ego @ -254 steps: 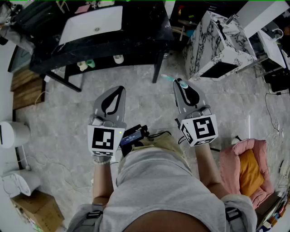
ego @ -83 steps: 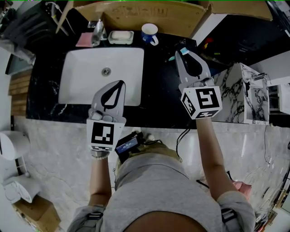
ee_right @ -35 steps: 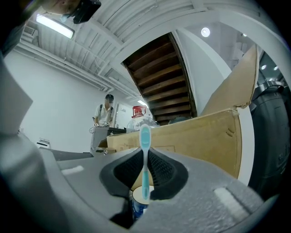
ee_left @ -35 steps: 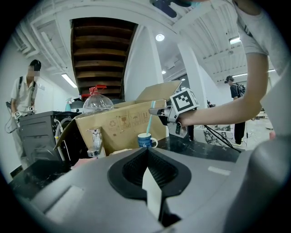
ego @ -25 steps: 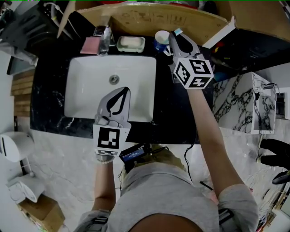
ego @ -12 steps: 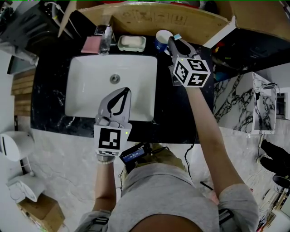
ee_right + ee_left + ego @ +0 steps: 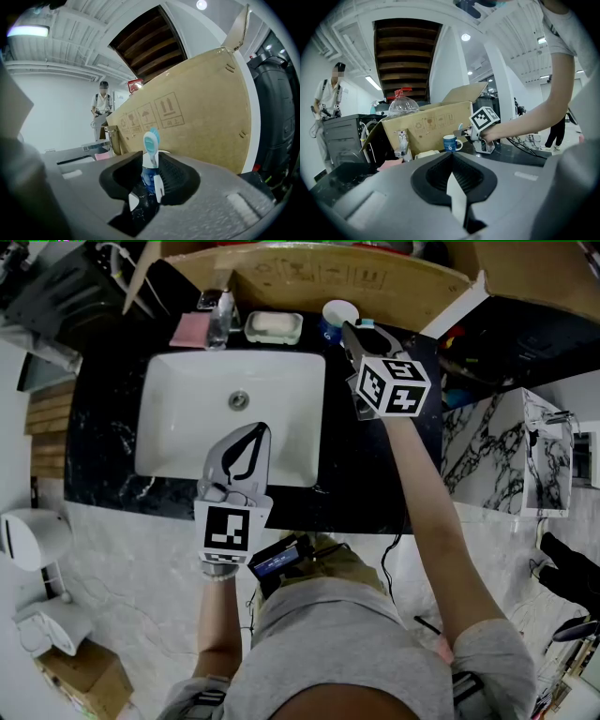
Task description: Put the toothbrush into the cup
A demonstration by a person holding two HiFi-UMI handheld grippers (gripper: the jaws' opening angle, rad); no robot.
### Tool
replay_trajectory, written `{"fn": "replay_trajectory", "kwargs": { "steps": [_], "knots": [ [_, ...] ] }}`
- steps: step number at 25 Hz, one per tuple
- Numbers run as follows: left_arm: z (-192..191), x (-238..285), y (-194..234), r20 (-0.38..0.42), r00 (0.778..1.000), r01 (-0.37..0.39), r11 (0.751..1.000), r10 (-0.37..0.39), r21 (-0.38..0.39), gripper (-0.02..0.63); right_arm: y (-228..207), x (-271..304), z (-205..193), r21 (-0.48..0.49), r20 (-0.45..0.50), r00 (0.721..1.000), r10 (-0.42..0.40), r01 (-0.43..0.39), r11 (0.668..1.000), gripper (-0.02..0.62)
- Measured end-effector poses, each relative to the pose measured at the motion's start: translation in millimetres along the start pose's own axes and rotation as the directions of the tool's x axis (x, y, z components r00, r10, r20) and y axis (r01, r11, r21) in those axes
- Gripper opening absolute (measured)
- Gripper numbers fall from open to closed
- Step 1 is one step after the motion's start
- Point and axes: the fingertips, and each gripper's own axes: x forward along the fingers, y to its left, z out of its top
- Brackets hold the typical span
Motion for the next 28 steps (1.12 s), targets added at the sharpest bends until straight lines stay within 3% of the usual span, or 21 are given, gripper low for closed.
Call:
{"fn": "replay_trajectory", "kwargs": {
  "steps": [8, 13, 28],
  "knots": [
    [11.3, -2.0, -10.5, 0.033, 0.999, 0.014, 1.000, -0.015, 0.024, 0.011, -1.5, -20.6, -11.0, -0.009, -0.011, 1.000, -0.021, 0.021, 1.000, 0.107],
    [17.2, -4.5, -20.8, 0.045, 0.999, 0.024, 0.999, -0.026, 0.035, 0.011, -1.9, -44.4, -11.1, -0.036, -0.016, 0.999, -0.042, 0.041, 0.999, -0.008],
    [36.9, -20.9, -53.8, 0.078, 0.996, 0.041, 0.997, -0.046, 0.070, 0.011, 34.2, -133.5, 18.1, -0.143, 0.040, 0.999, 0.021, -0.015, 0.990, -0.008]
  ]
}}
